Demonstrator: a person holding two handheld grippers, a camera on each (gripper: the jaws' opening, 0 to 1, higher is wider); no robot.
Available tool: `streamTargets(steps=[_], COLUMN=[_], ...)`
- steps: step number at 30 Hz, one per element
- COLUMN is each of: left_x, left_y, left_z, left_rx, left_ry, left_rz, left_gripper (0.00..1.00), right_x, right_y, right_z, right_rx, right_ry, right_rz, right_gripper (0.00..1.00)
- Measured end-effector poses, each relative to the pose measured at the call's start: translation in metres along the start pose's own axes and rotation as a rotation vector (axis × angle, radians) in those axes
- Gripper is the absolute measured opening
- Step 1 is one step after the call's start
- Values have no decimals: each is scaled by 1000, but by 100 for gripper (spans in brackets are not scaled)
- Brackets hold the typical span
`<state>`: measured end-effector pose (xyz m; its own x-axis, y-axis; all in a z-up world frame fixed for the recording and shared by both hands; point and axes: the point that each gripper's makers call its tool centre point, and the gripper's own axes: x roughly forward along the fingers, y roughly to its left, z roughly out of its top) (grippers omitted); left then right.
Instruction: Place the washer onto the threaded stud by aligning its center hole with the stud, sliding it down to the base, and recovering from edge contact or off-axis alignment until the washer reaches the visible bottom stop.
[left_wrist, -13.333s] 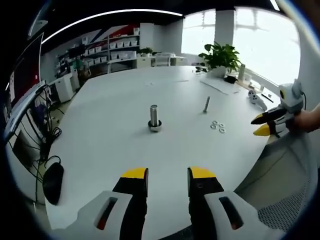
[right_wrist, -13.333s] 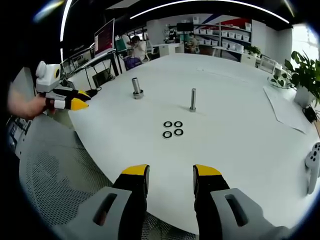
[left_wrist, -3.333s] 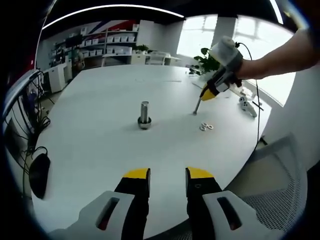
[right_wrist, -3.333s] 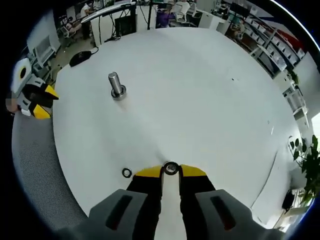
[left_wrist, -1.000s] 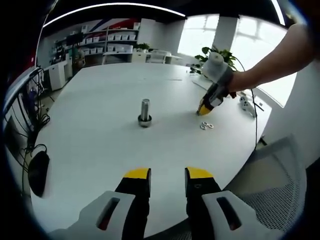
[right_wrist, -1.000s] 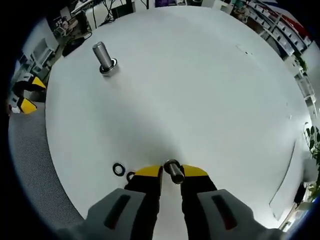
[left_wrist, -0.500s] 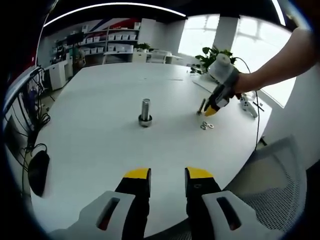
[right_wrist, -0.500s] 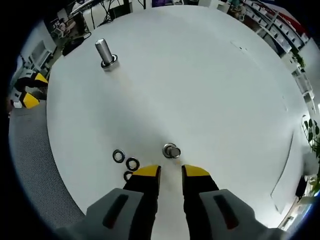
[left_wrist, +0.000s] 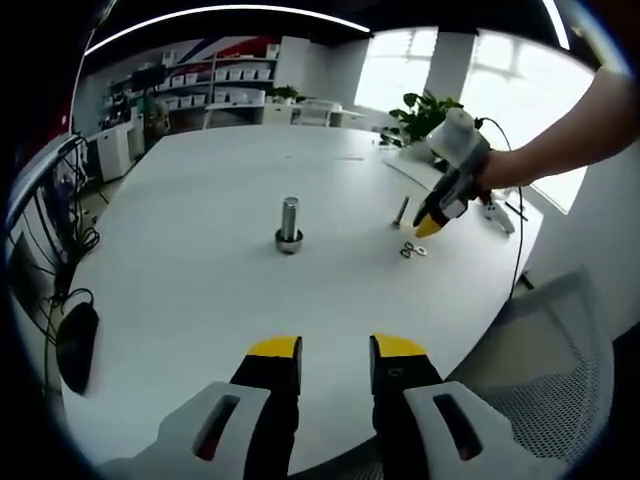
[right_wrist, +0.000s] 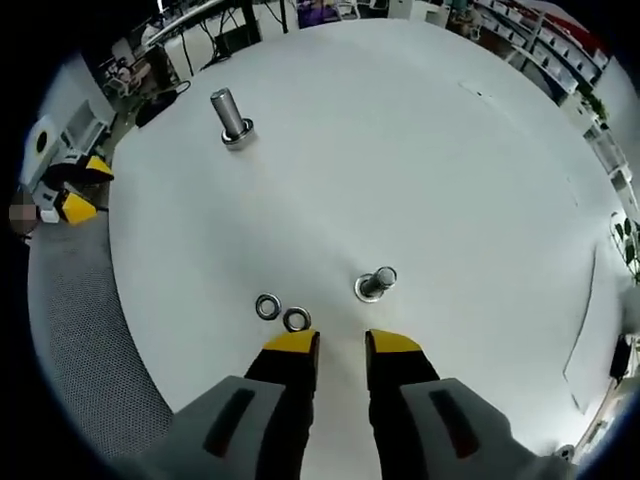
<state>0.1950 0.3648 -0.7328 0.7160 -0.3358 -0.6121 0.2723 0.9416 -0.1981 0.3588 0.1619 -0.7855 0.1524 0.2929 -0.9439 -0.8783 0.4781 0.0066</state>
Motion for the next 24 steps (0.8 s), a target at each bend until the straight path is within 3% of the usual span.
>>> streamTargets(steps=[20,24], left_x=[0,0], left_y=[1,1], left_z=[0,-1], left_rx=[6,6], left_ry=[-1,2], left_rz=[7,9], left_gripper=[25,25], right_x=[5,8], right_y=[29,33], right_z=[-7,-12], right_rx=[-57,-104], right_ry=[5,24], right_rz=[63,59], right_gripper=[24,24])
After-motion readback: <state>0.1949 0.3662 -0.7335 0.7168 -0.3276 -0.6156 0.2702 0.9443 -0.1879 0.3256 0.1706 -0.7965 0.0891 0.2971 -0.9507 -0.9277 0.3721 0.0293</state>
